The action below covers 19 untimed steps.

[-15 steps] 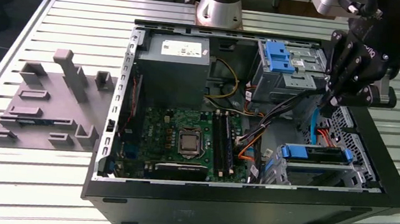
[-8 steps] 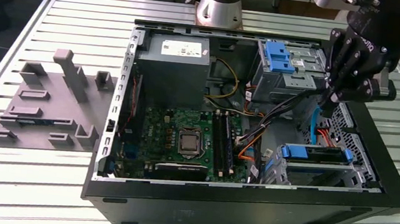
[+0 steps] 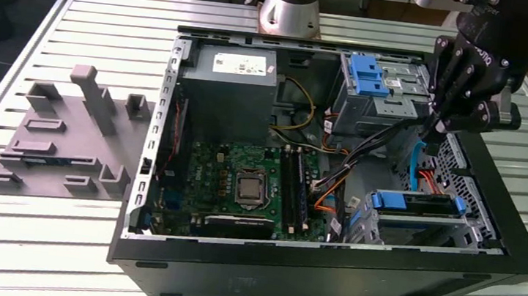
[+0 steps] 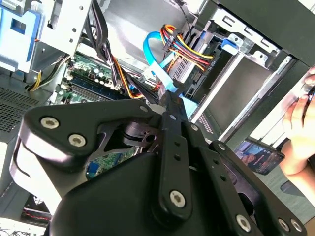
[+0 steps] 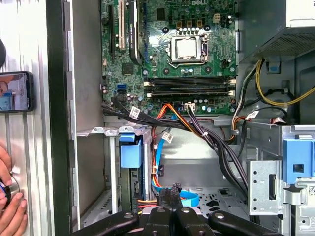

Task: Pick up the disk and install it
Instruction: 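Insert the second disk wire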

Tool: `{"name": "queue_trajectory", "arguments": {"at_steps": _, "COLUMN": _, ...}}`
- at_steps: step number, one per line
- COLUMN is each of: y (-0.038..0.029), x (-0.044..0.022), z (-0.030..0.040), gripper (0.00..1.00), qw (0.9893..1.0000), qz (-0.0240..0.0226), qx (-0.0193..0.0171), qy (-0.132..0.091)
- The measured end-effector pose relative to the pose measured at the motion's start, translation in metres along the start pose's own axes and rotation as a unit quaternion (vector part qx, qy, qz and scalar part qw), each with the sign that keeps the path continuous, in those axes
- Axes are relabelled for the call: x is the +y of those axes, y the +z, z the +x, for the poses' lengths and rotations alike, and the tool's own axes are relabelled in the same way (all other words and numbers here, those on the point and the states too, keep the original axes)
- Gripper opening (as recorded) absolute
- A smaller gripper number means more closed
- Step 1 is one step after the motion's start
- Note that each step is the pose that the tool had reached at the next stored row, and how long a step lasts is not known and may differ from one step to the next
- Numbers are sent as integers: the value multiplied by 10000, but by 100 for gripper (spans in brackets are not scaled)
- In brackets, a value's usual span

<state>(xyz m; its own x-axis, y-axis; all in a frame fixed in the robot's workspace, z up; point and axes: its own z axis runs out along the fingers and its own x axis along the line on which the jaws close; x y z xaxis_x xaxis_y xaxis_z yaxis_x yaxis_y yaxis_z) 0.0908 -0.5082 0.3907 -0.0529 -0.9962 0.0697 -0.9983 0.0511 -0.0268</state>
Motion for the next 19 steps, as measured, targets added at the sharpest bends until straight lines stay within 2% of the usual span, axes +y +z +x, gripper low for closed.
{"name": "queue_trajectory", "arguments": {"at_steps": 7, "y": -1, "x": 0, "z": -9, "gripper": 11, "qw": 10000, "qz": 0, "qx": 7, "qy": 8}}
{"name": "queue_trajectory", "arguments": {"at_steps": 11, "y": 5, "x": 2, "z": -31, "gripper": 11, "qw": 9999, "qz": -9, "qx": 12, "qy": 136}}
{"name": "queue_trajectory", "arguments": {"at_steps": 14, "y": 7, "x": 0, "z": -55, "gripper": 11, "qw": 9999, "qz": -11, "qx": 16, "qy": 151}}
{"name": "queue_trajectory", "arguments": {"at_steps": 16, "y": 9, "x": -1, "z": -59, "gripper": 11, "qw": 9999, "qz": -8, "qx": 59, "qy": 150}}
{"name": "queue_trajectory", "arguments": {"at_steps": 17, "y": 10, "x": -1, "z": -63, "gripper": 17, "qw": 9998, "qz": -4, "qx": 112, "qy": 148}}
{"name": "queue_trajectory", "arguments": {"at_steps": 18, "y": 14, "x": -1, "z": -73, "gripper": 17, "qw": 9997, "qz": 2, "qx": 193, "qy": 146}}
{"name": "queue_trajectory", "arguments": {"at_steps": 19, "y": 19, "x": 0, "z": -85, "gripper": 24, "qw": 9996, "qz": 6, "qx": 258, "qy": 145}}
